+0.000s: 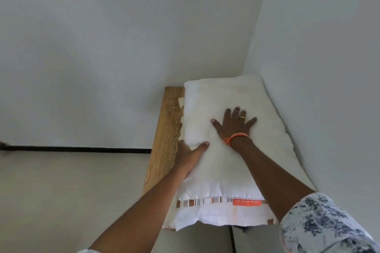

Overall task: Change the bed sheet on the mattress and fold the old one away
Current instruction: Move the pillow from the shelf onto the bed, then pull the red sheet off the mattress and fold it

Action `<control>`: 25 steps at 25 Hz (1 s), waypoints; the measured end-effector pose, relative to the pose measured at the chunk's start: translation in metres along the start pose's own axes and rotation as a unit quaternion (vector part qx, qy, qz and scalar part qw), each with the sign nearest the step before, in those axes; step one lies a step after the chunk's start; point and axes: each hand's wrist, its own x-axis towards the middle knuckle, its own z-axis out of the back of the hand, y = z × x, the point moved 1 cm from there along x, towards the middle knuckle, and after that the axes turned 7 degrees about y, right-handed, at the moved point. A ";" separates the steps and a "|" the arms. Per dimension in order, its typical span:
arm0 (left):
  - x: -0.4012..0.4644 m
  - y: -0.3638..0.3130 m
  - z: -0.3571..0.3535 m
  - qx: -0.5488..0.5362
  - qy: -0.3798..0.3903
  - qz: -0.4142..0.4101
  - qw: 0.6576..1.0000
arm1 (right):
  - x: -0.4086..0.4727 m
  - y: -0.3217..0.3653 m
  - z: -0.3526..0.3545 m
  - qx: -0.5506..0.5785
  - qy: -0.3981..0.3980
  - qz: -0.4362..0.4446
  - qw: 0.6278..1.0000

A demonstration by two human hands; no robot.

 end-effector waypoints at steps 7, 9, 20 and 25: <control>-0.121 0.061 0.097 0.082 -0.257 0.022 0.963 | -0.094 0.112 -0.046 -0.034 0.031 0.234 0.971; -0.187 0.099 0.145 0.052 -0.345 0.061 0.935 | -0.148 0.160 -0.073 0.029 0.088 0.299 0.950; -0.683 0.318 0.274 -0.109 -0.686 0.157 0.702 | -0.651 0.370 -0.192 0.040 0.261 0.607 0.749; -0.914 0.390 0.271 -0.158 -0.787 0.201 0.561 | -0.895 0.391 -0.233 -0.010 0.339 0.698 0.631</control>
